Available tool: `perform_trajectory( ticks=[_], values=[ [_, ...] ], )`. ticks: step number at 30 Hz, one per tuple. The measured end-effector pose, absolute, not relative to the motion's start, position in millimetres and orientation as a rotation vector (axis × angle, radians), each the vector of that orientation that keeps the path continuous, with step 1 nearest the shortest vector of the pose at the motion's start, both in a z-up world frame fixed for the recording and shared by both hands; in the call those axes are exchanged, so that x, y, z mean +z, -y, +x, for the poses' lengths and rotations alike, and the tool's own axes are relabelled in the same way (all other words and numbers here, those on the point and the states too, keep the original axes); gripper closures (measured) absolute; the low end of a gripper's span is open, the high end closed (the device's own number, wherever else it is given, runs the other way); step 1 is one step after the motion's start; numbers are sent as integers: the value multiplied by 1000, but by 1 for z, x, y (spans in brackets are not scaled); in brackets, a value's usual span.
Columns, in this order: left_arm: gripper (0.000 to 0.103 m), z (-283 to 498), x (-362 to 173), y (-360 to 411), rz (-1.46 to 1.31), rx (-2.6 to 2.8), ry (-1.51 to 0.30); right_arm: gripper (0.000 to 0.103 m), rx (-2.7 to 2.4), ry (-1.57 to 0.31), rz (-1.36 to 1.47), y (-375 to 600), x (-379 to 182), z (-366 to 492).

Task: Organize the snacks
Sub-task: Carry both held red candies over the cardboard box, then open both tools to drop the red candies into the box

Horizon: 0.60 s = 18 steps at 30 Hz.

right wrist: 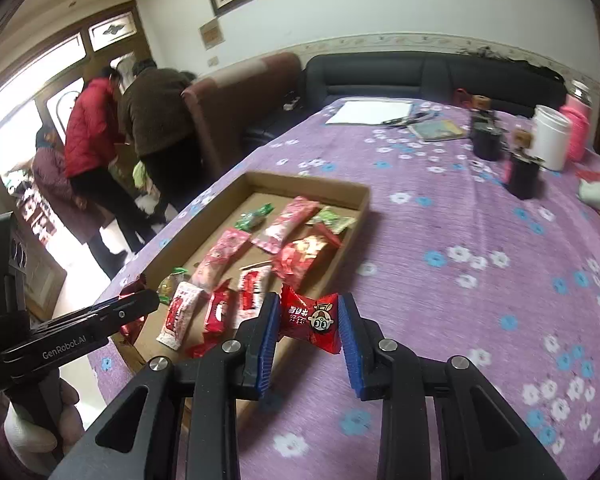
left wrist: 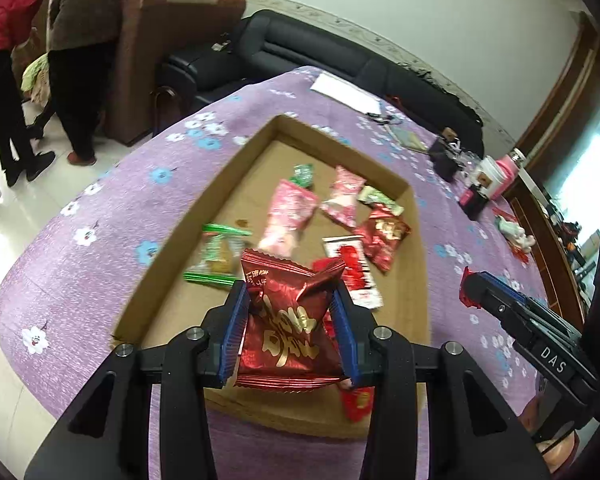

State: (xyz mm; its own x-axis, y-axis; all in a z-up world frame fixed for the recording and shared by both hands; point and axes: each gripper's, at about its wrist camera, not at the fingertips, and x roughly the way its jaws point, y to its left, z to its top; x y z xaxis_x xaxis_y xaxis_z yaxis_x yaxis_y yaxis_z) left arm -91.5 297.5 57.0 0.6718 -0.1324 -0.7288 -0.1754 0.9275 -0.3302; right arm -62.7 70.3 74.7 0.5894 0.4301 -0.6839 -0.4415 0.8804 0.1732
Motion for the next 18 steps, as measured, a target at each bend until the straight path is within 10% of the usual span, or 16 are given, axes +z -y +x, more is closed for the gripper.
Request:
perform_trajectory(
  ticks=[18],
  values=[
    [62,-77,37,-316,-387,100,-862,71,548,-889,-140,-131,29,-49]
  ],
)
